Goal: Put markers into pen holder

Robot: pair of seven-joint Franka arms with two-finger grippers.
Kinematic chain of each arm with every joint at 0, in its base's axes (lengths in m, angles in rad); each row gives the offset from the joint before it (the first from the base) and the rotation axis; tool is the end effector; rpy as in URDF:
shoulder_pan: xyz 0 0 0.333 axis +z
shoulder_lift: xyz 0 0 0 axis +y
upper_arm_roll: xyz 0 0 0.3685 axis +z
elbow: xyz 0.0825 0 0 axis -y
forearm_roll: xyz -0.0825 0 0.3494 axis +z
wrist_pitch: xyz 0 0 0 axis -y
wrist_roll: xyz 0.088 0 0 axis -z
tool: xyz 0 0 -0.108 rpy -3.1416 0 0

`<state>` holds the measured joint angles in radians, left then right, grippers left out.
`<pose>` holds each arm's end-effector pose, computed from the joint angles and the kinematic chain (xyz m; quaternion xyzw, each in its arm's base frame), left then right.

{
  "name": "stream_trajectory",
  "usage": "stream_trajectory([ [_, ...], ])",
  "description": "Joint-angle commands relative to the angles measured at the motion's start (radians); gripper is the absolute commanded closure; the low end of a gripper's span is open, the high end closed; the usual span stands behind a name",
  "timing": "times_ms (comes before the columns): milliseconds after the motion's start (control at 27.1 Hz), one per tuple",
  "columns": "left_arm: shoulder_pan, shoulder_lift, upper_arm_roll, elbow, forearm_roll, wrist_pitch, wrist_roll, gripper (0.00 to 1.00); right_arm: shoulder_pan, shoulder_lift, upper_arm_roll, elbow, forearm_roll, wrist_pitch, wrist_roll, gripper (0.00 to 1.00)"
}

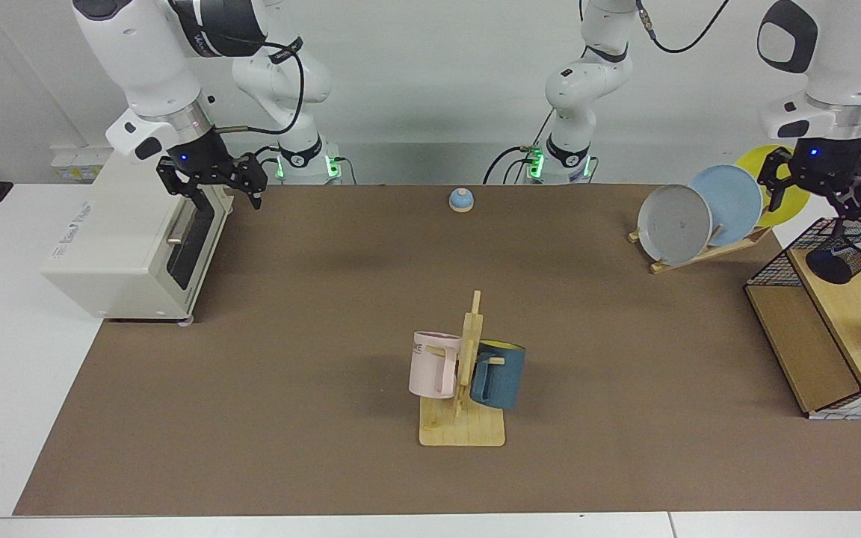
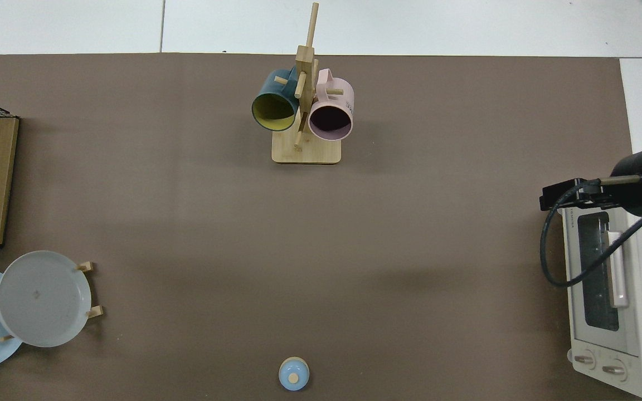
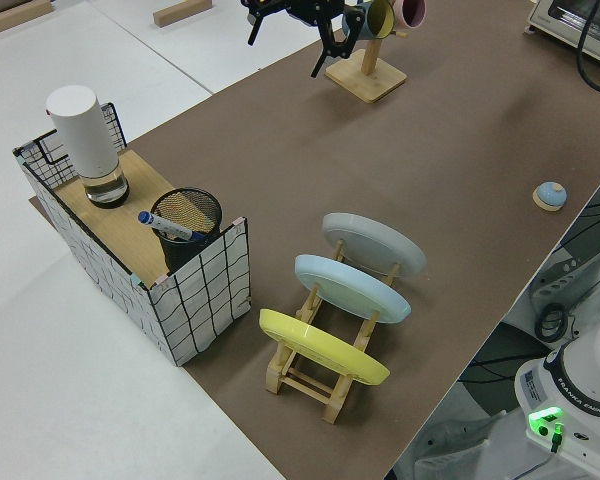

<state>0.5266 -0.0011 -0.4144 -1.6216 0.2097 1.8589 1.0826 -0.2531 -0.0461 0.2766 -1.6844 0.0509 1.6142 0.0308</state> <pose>0.5410 0.0773 0.6841 -0.8652 0.4761 -0.0396 0.1520 0.5052 0.0211 0.6527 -0.9997 0.0053 0.0134 0.0188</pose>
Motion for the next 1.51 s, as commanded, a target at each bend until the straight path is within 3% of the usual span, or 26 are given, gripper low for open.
stream_trajectory([
  [0,-0.005,-0.027,-0.035,0.003,-0.085,-0.090,-0.298,0.00,-0.014,-0.026,0.003,-0.032,0.018,0.023,-0.038,0.00],
  [442,-0.005,-0.036,-0.086,-0.001,-0.225,-0.152,-0.808,0.00,-0.014,-0.026,0.003,-0.031,0.018,0.023,-0.038,0.00],
  [1215,-0.008,-0.042,-0.104,0.002,-0.234,-0.191,-0.931,0.00,-0.014,-0.026,0.003,-0.031,0.018,0.023,-0.038,0.00],
  [1326,-0.068,-0.042,-0.064,0.002,-0.234,-0.191,-0.938,0.00,-0.014,-0.026,0.003,-0.031,0.018,0.023,-0.038,0.00],
  [1473,-0.229,-0.042,0.081,0.003,-0.233,-0.191,-0.984,0.00,-0.014,-0.026,0.003,-0.032,0.018,0.023,-0.038,0.00],
])
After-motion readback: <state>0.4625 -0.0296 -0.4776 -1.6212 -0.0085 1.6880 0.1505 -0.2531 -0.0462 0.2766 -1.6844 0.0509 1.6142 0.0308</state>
